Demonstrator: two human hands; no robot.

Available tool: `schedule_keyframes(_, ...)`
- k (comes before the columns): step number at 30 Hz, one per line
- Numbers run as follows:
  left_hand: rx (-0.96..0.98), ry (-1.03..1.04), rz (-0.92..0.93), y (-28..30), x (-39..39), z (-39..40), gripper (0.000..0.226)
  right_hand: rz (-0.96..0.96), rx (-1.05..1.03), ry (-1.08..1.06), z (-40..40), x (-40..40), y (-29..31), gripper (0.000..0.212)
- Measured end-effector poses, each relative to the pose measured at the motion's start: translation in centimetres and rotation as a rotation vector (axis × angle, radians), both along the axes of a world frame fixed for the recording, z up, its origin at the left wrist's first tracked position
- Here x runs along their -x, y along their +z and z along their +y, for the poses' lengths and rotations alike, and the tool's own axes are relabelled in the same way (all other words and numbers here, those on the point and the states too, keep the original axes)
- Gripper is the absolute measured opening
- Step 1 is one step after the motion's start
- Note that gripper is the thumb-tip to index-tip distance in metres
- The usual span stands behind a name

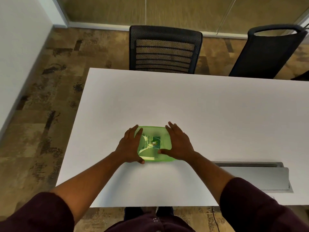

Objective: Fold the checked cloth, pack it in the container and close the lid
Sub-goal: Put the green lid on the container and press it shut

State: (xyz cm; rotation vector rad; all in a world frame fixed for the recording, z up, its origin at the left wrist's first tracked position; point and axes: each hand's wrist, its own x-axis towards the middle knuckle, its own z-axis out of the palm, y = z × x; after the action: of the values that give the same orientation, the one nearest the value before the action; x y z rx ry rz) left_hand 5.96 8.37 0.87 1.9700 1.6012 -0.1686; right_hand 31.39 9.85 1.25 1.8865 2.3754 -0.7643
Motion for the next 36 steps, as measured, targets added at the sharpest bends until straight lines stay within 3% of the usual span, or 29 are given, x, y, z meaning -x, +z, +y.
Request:
schedule_keyframes(2,0.039,0.305,-0.241,-0.8,0.4,-1.2,0.140,0.156,-0.022,-0.307,-1.0,-0.6,-0.5,0.103)
schedule_keyframes(4,0.112,0.640,-0.432,-1.7,0.7,-2.3,0.120,0.276,0.095,-0.607,-1.9,-0.9,-1.1,0.089)
schedule_keyframes(8,0.372,1.076,-0.711,-3.1,1.1,-3.0,0.060,0.592,0.402,-0.963,-3.6,-0.7,-2.0,0.037)
schedule_keyframes(9,0.411,1.123,-0.774,-3.1,1.0,-3.0,0.041,0.671,0.443,-1.020,-3.7,-0.5,-1.9,0.043)
schedule_keyframes(11,0.460,1.161,-0.870,-2.8,0.7,-2.9,0.029,0.803,0.515,-1.097,-4.1,0.0,-1.7,0.047)
schedule_keyframes(14,0.486,1.153,-0.912,-2.6,0.1,-2.9,0.034,0.920,0.585,-1.105,-4.2,0.7,-1.1,0.030)
schedule_keyframes(20,0.417,1.082,-0.834,-1.6,-1.5,-0.9,0.050,0.876,0.544,-1.124,-1.8,0.6,-0.4,0.016)
schedule_keyframes(26,0.424,1.062,-0.825,0.0,-1.9,3.6,0.070,0.910,0.539,-1.129,1.8,0.2,0.2,0.022)
schedule_keyframes(36,0.362,1.030,-0.852,1.5,-3.2,14.4,0.072,0.914,0.478,-1.110,12.5,-0.3,1.5,0.021)
